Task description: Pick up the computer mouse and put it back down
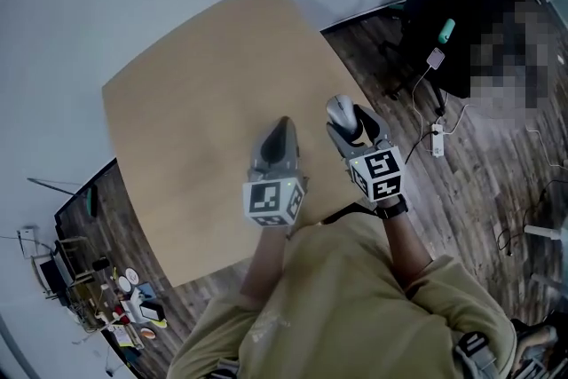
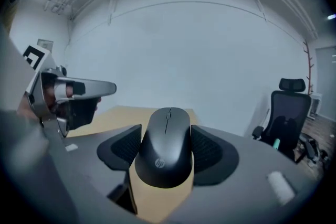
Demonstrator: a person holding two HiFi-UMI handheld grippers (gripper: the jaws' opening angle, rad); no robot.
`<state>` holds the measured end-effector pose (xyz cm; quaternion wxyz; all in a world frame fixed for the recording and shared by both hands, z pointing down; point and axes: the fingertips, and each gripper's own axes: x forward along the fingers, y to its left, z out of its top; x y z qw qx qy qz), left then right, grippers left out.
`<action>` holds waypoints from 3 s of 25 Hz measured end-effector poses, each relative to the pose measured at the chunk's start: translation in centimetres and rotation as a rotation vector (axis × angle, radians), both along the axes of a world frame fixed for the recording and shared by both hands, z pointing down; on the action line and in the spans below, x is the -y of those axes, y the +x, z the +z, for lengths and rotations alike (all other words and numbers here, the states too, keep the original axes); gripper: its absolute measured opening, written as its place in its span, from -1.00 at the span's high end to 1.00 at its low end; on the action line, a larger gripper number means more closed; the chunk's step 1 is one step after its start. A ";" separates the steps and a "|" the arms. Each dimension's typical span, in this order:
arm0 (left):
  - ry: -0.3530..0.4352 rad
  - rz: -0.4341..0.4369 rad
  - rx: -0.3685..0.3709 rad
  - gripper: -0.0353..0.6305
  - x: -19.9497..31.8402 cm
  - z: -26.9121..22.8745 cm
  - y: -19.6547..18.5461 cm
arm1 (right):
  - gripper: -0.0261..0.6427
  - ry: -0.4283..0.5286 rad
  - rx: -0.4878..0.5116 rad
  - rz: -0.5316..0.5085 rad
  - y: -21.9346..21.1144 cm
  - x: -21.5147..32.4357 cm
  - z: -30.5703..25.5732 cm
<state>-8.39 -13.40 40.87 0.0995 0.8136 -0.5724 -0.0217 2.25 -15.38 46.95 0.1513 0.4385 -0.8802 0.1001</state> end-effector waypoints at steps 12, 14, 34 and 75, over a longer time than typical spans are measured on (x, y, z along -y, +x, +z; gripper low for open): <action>-0.176 0.058 -0.001 0.91 0.9 7.8 1.3 | 0.03 -0.360 -0.182 0.059 4.9 -2.3 20.4; -0.190 0.057 0.000 0.91 1.0 8.5 1.1 | 0.03 -0.391 -0.201 0.046 4.8 -3.0 22.8; -0.204 -0.010 0.021 0.90 -0.6 9.5 -0.2 | -0.05 -0.362 -0.120 0.019 2.8 -2.2 21.6; 0.010 -0.197 0.095 0.90 -14.8 0.8 -5.7 | 0.90 0.168 0.187 -0.162 -6.5 -12.8 -5.8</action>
